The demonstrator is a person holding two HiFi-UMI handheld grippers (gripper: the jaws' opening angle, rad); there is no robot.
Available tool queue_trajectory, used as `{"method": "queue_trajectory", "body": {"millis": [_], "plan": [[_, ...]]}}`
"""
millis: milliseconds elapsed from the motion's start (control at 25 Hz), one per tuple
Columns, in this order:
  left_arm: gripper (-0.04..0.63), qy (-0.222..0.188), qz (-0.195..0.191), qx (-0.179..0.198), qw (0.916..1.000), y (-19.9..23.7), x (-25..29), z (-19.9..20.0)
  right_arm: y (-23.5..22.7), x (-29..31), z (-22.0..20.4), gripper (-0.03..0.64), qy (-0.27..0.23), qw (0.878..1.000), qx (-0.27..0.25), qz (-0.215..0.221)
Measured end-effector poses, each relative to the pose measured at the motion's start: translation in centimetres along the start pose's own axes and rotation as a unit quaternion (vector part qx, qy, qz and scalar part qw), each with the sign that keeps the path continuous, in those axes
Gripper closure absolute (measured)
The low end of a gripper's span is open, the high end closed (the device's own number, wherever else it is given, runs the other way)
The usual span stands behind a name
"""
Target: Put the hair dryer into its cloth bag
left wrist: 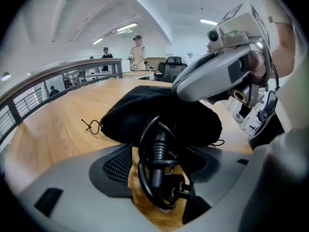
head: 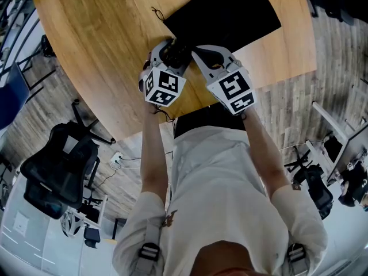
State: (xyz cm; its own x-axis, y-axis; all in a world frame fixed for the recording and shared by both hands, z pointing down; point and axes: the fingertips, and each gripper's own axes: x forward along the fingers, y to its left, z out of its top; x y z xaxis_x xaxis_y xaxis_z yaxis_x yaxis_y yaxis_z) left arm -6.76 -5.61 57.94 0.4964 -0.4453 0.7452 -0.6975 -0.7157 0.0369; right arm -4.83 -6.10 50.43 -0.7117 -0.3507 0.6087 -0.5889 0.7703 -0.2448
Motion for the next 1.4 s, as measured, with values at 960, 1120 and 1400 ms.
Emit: {"method": "queue_trajectory", "body": {"millis": [960,1120,1400], "plan": [[0.431,0.024,-0.001,0.005,0.9997,-0.9,-2.2,-3.9,0.0,0.0,-0.4,0.594,0.005,1.000,-0.006,-0.001],[0.436,0.024,0.000,0.000,0.9997,-0.9,-2.3,-4.0,0.1,0.0,-0.4,0.594,0.004,1.000,-0.005,-0.001],[0.436,0.024,-0.001,0.000,0.9997,-0.9,-2.5,-3.6,0.3,0.0,-0.4,0.594,0.004,1.000,-0.003,0.002]]}}
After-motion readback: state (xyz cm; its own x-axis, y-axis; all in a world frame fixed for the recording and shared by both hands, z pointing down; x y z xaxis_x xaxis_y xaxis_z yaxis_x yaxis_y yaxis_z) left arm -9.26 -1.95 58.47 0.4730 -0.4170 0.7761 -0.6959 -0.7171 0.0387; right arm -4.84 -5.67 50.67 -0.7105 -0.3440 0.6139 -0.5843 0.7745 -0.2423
